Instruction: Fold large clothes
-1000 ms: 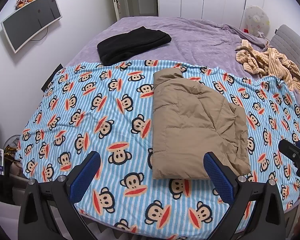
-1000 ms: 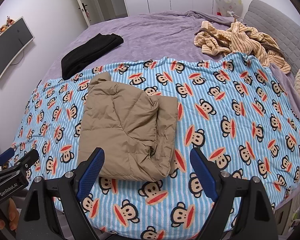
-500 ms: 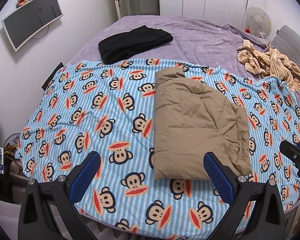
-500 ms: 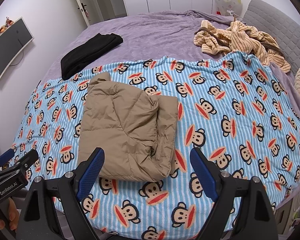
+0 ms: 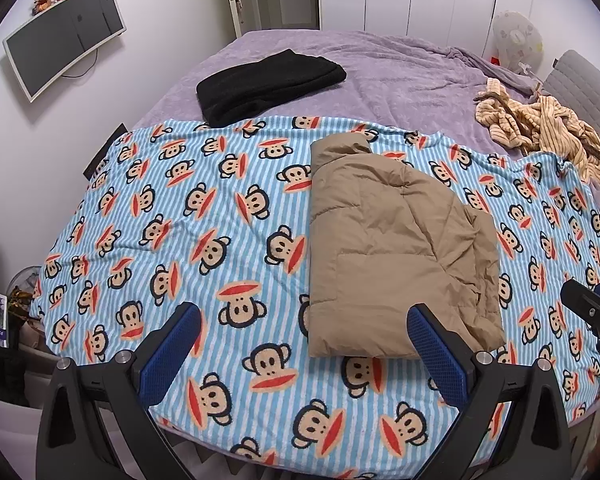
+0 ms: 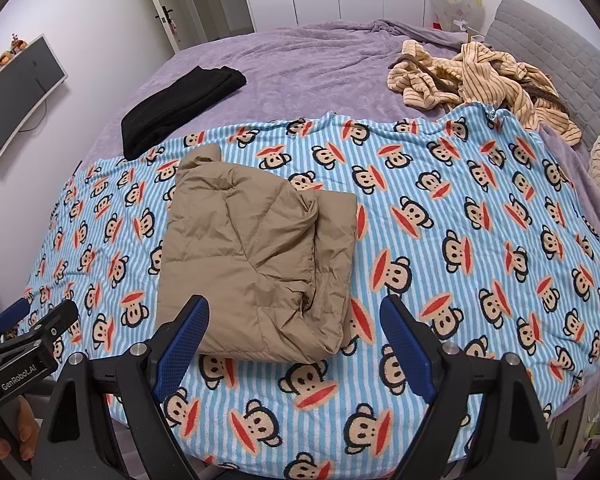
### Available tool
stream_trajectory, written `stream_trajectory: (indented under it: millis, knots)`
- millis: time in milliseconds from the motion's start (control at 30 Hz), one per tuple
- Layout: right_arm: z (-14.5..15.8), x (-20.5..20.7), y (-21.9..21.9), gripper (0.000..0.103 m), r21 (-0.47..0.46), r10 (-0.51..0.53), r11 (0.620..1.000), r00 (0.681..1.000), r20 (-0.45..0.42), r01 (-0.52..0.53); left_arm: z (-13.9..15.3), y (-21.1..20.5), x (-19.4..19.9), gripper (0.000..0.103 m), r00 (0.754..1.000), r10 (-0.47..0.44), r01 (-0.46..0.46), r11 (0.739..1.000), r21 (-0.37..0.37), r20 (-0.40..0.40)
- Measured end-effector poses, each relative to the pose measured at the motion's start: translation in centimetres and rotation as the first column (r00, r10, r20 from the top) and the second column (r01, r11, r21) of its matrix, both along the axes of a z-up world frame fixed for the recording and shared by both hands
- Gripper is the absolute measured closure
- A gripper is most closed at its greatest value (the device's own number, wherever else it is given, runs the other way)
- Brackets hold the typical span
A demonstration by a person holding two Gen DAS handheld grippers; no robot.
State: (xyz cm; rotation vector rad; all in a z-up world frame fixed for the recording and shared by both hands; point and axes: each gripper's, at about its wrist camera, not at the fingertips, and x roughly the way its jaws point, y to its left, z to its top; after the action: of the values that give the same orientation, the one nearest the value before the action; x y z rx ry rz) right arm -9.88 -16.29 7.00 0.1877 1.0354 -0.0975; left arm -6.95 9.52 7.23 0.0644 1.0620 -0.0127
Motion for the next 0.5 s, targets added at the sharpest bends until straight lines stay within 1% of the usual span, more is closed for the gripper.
stream_trajectory:
  millis: [500]
  knots:
    - [0.03, -0.06, 0.29, 0.014, 0.000, -0.002, 1.000, 1.000, -0.001, 0.002, -0.02, 0.11, 0.08, 0.000, 1.000, 0.001, -0.001, 1.000, 0.003, 0.000]
